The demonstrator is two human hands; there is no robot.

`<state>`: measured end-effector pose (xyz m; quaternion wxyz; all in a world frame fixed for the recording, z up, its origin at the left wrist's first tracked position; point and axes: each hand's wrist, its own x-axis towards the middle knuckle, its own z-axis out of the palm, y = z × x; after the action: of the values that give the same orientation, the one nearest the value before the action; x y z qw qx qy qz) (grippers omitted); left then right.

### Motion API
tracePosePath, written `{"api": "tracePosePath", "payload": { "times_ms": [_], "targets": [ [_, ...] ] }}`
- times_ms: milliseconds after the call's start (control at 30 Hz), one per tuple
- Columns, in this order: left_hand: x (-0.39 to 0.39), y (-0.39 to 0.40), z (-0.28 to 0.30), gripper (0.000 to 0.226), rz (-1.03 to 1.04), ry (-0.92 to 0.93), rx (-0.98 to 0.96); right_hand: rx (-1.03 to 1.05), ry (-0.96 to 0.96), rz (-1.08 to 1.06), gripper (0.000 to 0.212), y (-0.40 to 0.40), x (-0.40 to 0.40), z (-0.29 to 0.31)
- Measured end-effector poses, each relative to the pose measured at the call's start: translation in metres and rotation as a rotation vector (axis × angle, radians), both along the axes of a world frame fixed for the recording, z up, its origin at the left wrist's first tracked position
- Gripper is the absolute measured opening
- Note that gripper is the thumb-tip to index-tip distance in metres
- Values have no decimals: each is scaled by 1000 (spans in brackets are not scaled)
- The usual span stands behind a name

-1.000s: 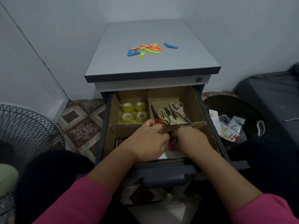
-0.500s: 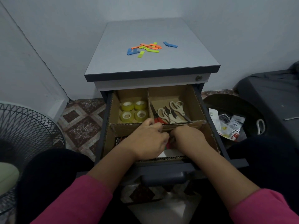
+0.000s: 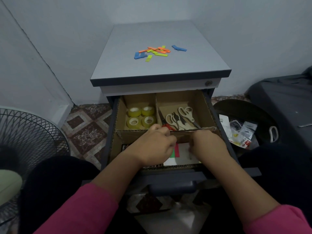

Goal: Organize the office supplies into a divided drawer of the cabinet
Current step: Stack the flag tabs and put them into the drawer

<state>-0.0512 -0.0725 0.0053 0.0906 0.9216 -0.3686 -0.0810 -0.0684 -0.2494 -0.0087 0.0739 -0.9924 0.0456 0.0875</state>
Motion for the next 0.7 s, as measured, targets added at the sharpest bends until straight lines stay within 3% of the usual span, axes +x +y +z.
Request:
{"api": "tracePosePath", "payload": {
  "times_ms": [167,333,400,467,700],
  "targets": [
    [1,2,2,13,38,41,-63,-24,119,-111,20,-9,0,-4],
    [2,3,-1,14,30,36,-64,55,207,-131,16,-8,5,-5],
    [2,4,-1,14,28,39,-63,56,202,-149,2,-10,6,-5],
    [1,4,-1,13,31,42,-62,41,167,-152,13,-14,4,-5],
    [0,3,0,13,23,16,-63,18,112,-87,7,-14,-2,-5]
  ]
}}
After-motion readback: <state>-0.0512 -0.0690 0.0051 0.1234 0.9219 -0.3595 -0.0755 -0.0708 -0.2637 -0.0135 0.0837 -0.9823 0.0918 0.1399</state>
